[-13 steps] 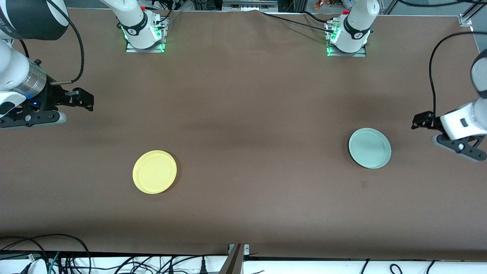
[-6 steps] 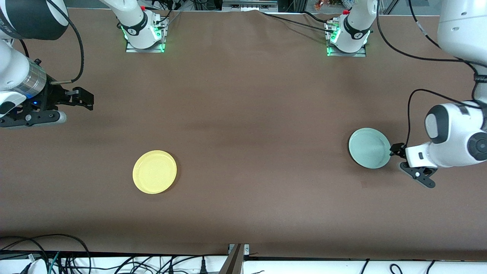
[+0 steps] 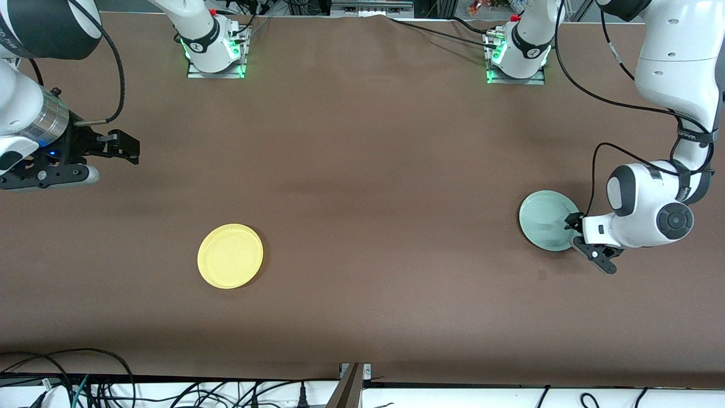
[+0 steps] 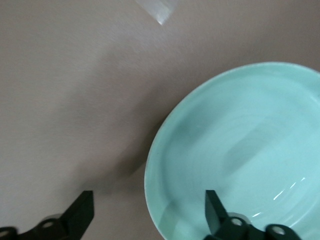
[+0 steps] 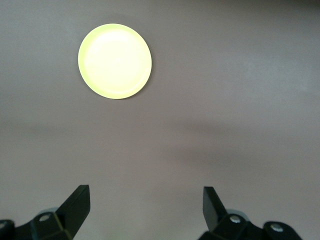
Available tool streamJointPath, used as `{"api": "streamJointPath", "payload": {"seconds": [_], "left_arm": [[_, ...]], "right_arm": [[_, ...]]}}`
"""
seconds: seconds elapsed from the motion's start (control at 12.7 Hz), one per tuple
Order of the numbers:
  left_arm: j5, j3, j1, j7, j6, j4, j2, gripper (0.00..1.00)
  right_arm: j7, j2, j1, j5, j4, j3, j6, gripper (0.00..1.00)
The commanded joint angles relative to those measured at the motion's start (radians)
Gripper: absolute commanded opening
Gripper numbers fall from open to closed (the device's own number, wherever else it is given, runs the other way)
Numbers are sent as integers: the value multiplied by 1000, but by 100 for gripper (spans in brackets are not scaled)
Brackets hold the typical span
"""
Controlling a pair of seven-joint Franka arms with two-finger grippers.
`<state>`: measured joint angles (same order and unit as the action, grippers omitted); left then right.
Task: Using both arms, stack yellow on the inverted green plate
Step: 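Lower the left gripper to the green plate rim and grasp it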
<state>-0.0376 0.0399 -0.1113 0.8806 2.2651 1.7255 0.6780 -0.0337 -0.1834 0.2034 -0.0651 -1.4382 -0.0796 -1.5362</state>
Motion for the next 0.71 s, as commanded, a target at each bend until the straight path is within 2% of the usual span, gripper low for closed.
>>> {"api": "streamJointPath", "payload": {"seconds": [0.0,0.08,0.47,0.63], "left_arm": [[16,-26,-24,52,14,2,9,30],[16,-29,-25,52,14,2,9,0],[12,-29,-14,51,5,-10,2,0],[-5,-29,-2,47,2,-14,-37,0]], "right_arm": [[17,19,4,27,-2,0,4,100],[17,19,4,27,-2,0,4,100],[17,19,4,25,-2,1,5,100],[17,19,4,25,-2,1,5,100]]}}
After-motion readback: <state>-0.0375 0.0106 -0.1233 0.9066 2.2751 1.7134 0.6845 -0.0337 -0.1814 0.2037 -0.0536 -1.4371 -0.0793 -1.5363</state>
